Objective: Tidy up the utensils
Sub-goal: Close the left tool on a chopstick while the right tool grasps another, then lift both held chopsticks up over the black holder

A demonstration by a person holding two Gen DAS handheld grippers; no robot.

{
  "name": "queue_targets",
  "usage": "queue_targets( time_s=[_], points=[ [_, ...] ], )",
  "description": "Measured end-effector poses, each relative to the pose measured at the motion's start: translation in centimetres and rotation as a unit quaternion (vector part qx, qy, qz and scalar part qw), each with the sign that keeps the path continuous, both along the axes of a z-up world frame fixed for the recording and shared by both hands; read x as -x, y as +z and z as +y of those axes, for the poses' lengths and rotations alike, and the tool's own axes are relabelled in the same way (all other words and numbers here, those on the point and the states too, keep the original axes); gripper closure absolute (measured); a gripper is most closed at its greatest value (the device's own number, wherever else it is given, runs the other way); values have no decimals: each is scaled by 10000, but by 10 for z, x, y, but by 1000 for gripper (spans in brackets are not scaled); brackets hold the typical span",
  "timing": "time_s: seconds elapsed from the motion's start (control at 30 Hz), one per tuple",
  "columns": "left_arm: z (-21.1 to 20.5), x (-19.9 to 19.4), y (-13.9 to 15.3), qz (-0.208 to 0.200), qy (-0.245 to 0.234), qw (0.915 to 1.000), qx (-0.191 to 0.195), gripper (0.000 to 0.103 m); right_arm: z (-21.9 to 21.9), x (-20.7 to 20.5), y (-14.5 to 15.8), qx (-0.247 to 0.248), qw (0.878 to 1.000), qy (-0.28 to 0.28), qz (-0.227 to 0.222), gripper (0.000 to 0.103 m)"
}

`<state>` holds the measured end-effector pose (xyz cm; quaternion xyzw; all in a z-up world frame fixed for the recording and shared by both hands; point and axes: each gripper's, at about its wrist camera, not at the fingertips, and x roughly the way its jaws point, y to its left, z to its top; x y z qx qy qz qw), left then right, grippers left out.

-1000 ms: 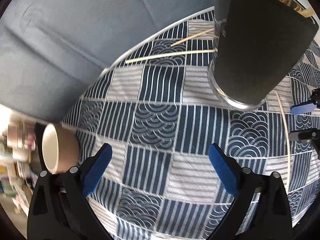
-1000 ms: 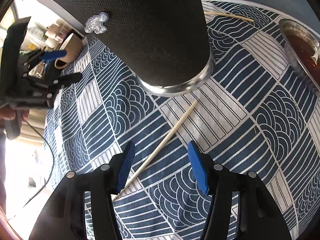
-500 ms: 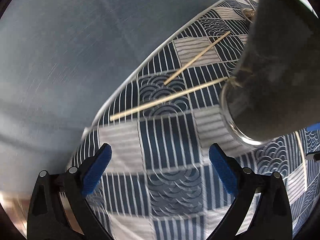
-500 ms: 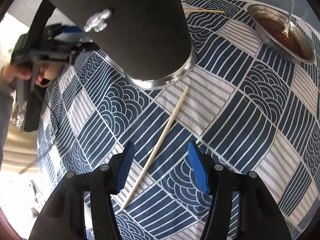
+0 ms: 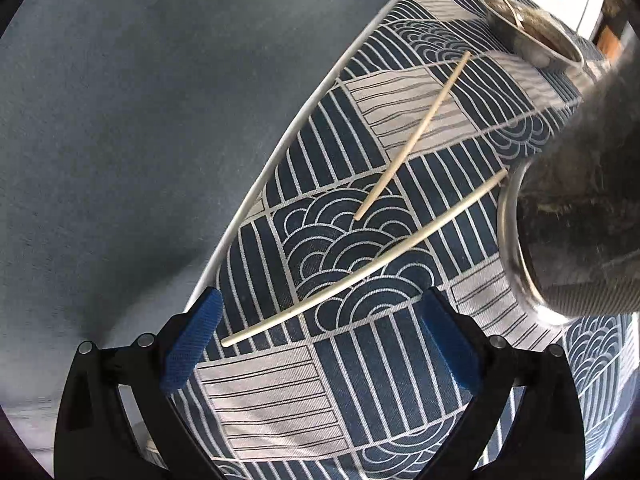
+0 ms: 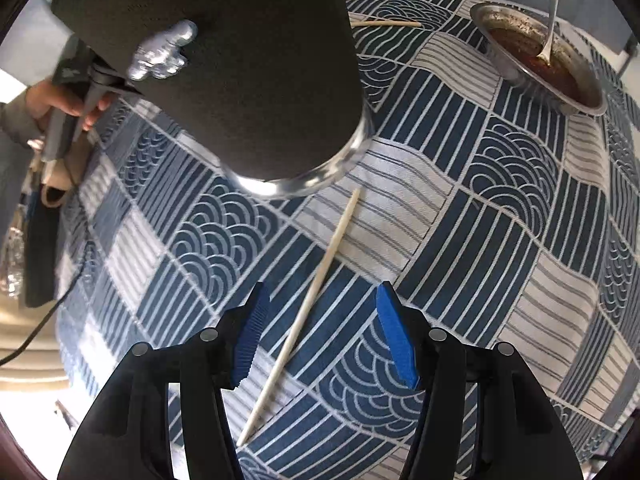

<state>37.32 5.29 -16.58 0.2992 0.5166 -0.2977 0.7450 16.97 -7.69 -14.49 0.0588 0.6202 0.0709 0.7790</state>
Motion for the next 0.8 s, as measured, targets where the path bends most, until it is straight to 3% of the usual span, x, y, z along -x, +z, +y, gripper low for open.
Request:
queue_targets(
  time_s=[0.17, 0.23, 0.3, 0.37, 0.43, 0.5, 0.6, 0.7, 0.8],
  points=[
    [13, -6, -4, 389, 635, 9963, 436, 8, 13, -4, -2, 343, 9988, 355, 11, 52],
    [15, -3, -4, 381, 696, 9957, 478, 11, 21, -3, -3, 584, 9969, 525, -38, 62],
    [13, 1, -1, 390, 684, 9956, 504, 23, 18, -1, -2, 596, 9962, 627, -88, 68],
    [7, 7, 4, 416, 657, 9957, 494, 36, 13, -1, -2, 779, 9936, 801, -148, 89],
    [0, 15, 7, 433, 691, 9955, 486, 49, 9, 2, -1, 931, 9892, 1110, -236, 96],
    [-5, 25, 9, 501, 817, 9943, 462, 69, 2, 2, -2, 843, 9890, 1200, -212, 98],
    [-12, 36, 9, 581, 1018, 9924, 376, 88, -13, -1, -3, 524, 9924, 1104, -116, 99],
    [-12, 48, 7, 660, 1286, 9892, 251, 98, -27, -3, -4, 206, 9935, 1117, -12, 98],
    [-14, 67, 8, 633, 1527, 9862, 132, 98, -36, -5, -3, 51, 9921, 1253, 0, 98]
  ],
)
